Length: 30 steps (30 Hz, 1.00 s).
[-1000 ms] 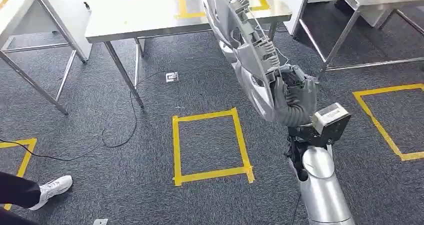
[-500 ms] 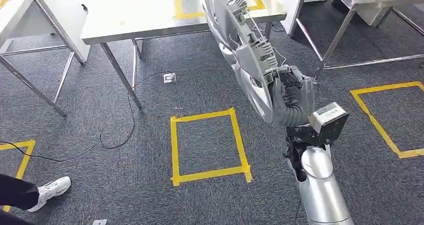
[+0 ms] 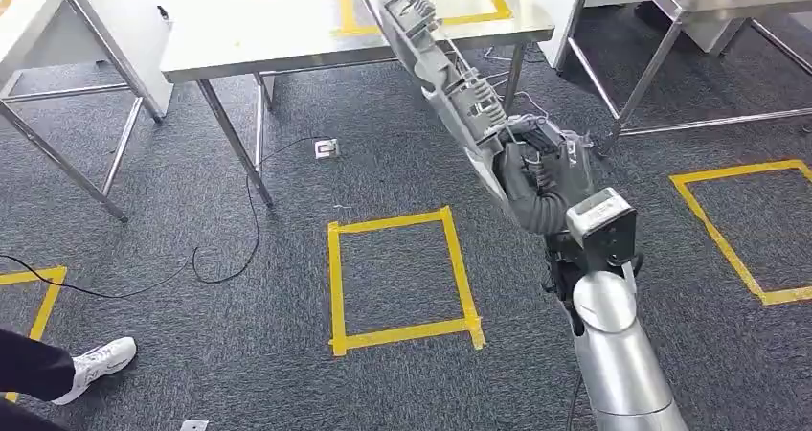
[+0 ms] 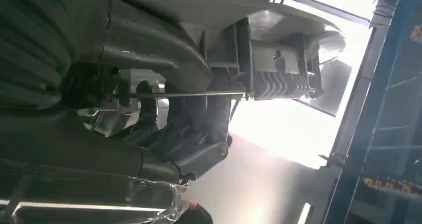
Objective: Take the parts from the cabinet and place them on the table.
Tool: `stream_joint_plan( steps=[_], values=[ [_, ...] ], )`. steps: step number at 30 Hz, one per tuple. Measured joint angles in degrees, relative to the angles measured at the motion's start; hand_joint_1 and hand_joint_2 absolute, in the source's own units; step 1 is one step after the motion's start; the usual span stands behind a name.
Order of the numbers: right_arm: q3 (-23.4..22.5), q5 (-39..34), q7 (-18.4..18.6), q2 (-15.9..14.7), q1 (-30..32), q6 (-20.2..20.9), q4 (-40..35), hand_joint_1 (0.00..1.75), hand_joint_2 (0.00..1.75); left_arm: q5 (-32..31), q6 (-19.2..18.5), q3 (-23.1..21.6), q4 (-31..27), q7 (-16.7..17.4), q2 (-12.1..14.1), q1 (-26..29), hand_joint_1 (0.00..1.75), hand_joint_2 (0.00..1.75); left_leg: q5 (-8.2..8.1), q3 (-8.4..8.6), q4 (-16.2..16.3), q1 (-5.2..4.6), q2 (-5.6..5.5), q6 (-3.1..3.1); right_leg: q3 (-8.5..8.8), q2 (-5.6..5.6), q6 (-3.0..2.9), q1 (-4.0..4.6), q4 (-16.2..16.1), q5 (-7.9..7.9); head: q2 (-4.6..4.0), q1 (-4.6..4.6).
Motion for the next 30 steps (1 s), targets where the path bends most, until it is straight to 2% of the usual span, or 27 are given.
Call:
stream_joint_plan(
  steps=[10,15,17,19,23,27,30],
  values=[
    [1.47,0.64,0.37,-0.57,-1.55,-0.04,0.0,1.75,1.75,-0.18,0.0,-0.72,0.33,0.04,0.13,-0.47,0.0,1.75,0.0,-0.01,0.02,-0.01,0.02,0.01,-0.02,0.0,0.02,-0.02,0.0,0.01,0.0,0.0],
    [3.43,7.44,1.55,-1.44,-2.8,0.52,0.0,1.75,1.75,-1.38,0.0,-1.92,0.35,1.18,0.13,-1.01,0.0,1.75,0.0,-0.02,0.02,-0.01,0.01,0.01,-0.04,0.0,0.02,-0.02,0.0,0.01,0.0,0.0],
    [5.03,10.02,2.23,-2.1,-3.7,2.47,0.0,1.75,1.75,-1.64,-0.2,-2.93,0.09,2.21,0.11,-1.32,0.0,1.75,0.01,-0.01,0.01,-0.01,0.03,0.02,-0.04,0.0,0.02,-0.02,0.0,0.02,0.0,0.0],
    [6.76,9.42,2.58,-2.69,-4.12,5.4,0.0,1.75,1.75,-1.71,-0.59,-3.68,-0.39,2.91,0.09,-1.5,0.0,1.75,0.01,-0.01,0.02,0.0,0.04,0.02,-0.04,0.01,0.02,-0.01,0.0,0.02,0.0,0.02],
    [10.4,3.58,2.6,-3.06,-4.2,13.45,0.0,1.75,1.75,-1.4,-1.18,-4.79,-1.09,3.34,0.09,-1.36,0.0,1.75,0.01,-0.03,0.01,0.0,0.02,0.02,-0.05,0.0,0.03,-0.01,0.0,0.02,0.0,0.0],
    [13.46,-3.24,4.17,-3.08,-4.21,20.01,-0.04,1.75,1.75,-0.4,-1.83,-6.12,-2.45,3.87,0.04,-0.59,0.0,1.75,0.0,-0.07,0.01,0.01,0.0,0.02,-0.09,0.0,0.03,0.0,0.0,0.01,0.0,0.0],
    [14.8,-5.55,4.7,-3.13,-4.17,22.21,-0.57,1.75,1.75,0.11,-2.38,-7.33,-3.52,4.55,0.04,-0.26,0.0,1.75,0.0,-0.12,0.01,0.0,-0.01,0.02,-0.12,-0.01,0.03,-0.01,0.0,0.01,0.0,0.0]
  ],
)
